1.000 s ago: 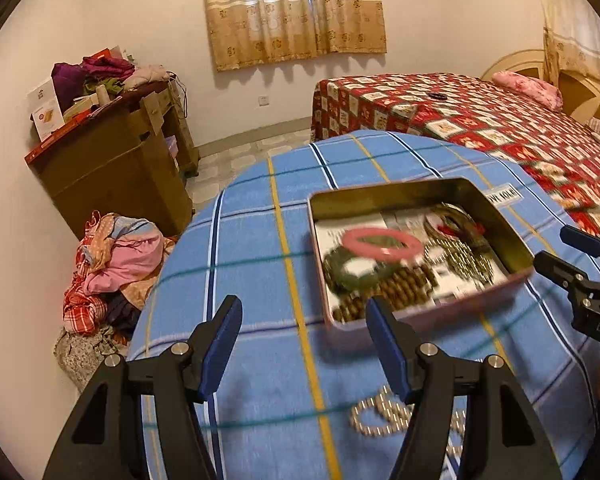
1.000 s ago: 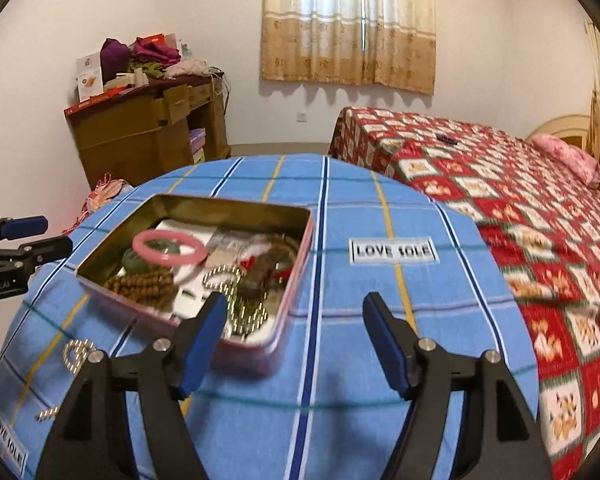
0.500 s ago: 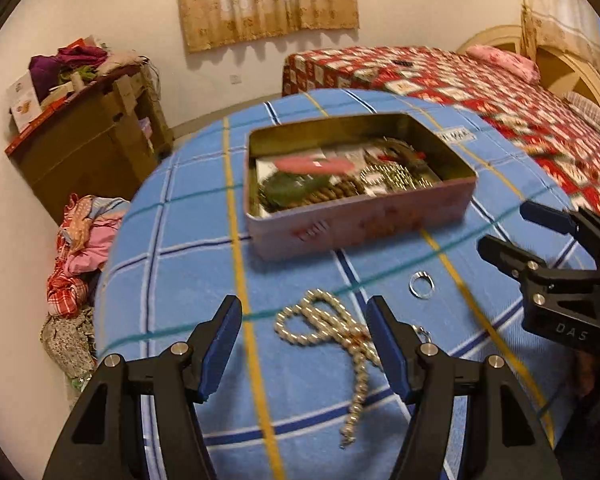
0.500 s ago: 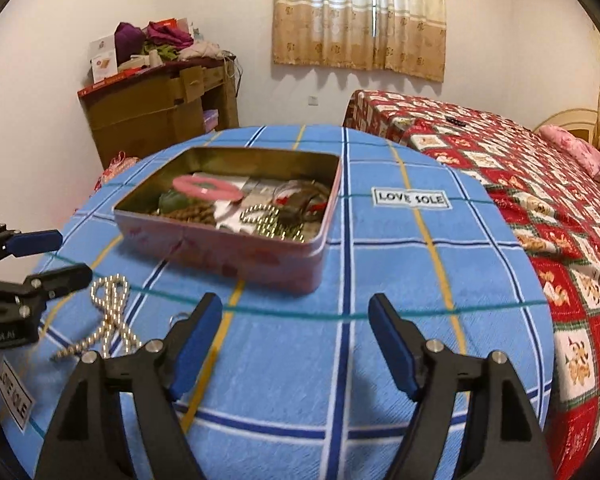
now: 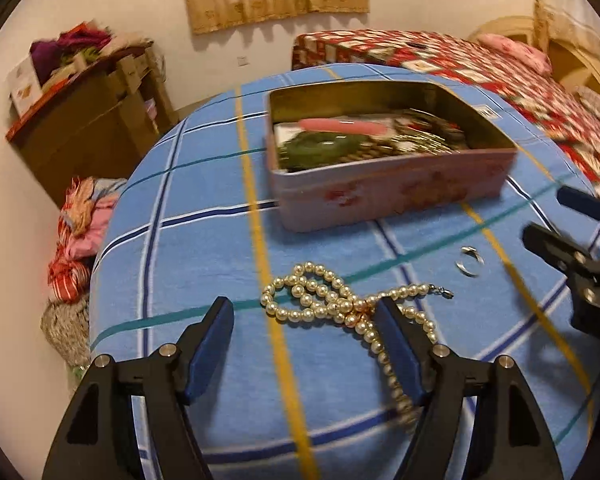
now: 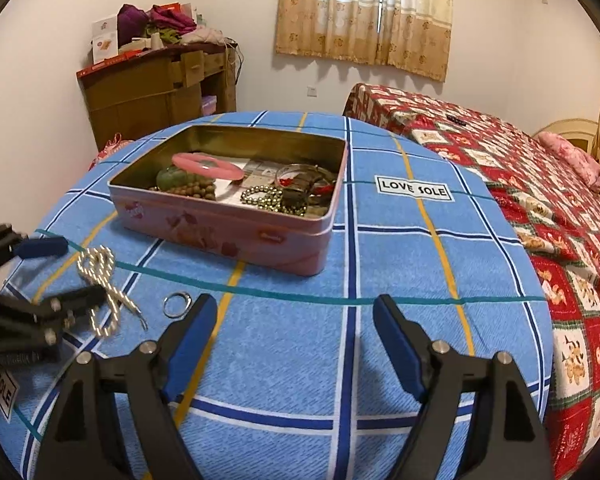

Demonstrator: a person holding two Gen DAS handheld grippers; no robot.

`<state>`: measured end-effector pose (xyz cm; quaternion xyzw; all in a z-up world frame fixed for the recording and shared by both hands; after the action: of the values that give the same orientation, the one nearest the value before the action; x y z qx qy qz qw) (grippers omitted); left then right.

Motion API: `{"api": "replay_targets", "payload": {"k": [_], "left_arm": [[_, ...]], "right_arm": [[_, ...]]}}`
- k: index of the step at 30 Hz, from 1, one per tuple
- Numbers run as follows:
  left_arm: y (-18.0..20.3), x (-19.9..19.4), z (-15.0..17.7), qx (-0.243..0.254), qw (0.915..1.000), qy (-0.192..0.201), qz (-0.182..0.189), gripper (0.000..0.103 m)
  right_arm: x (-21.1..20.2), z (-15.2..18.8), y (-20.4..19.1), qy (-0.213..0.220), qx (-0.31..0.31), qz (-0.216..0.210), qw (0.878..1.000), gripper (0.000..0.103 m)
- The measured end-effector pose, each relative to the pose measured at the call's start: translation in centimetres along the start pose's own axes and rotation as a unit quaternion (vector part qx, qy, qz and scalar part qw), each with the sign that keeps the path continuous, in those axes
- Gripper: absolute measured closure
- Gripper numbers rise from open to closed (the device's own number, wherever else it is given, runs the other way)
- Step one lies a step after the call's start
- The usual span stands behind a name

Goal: Organize jewelry
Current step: 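Grasp the pearl necklace with the left gripper while the right gripper grasps the silver ring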

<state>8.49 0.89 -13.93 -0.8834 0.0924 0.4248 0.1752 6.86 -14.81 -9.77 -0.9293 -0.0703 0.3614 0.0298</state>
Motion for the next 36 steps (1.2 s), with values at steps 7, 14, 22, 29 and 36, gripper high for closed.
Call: {"api": "replay_targets", "payload": {"k": [7,14,22,29,36], "left_arm": [[-1.4,0.3,0.4,-0.004,0.9999,0.01,-0.011,0.035],[-1.4,0.1,0.2,-0.004,0.9997,0.014,0.019,0.087],[-1.2,-0.2,0.3,-0.007,0.9991,0.023,0.036,0.093],[-0.8,-0.5,0.3,-0.009,0.9986,0.029,0.044,0.096],[-0.5,-0.9,0.1,-0.005,0.9984,0.034,0.045,0.097]], "right_arm": [[0.2,0.1,-0.5,-0.007,-0.008,-0.005,1.0,0.021],[0.5,-0.2,-2.6,-0.027,-0.031,-0.029,0.999,0.022],[2.8,0.4,-5.7,-0.095,-0.083,-0.053,0.991,0.049],[2.1,1.2,-5.1,-0.095,-0.086,-0.079,0.989,0.08],[0.6,2.4,-5.4,-0.071,-0.098,-0.077,0.99,0.08]]}}
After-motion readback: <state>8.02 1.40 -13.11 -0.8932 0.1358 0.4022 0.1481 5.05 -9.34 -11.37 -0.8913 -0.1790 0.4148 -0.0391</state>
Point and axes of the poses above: each gripper's, at about its wrist camera, not at the fingertips, and x roughly the way its jaws point, y to its right, z to its underside, the point moved 2 cm from there along x, roughly the way its jaws point, and after that the axes turned 14 degrees about x, right-handed, at the moved point
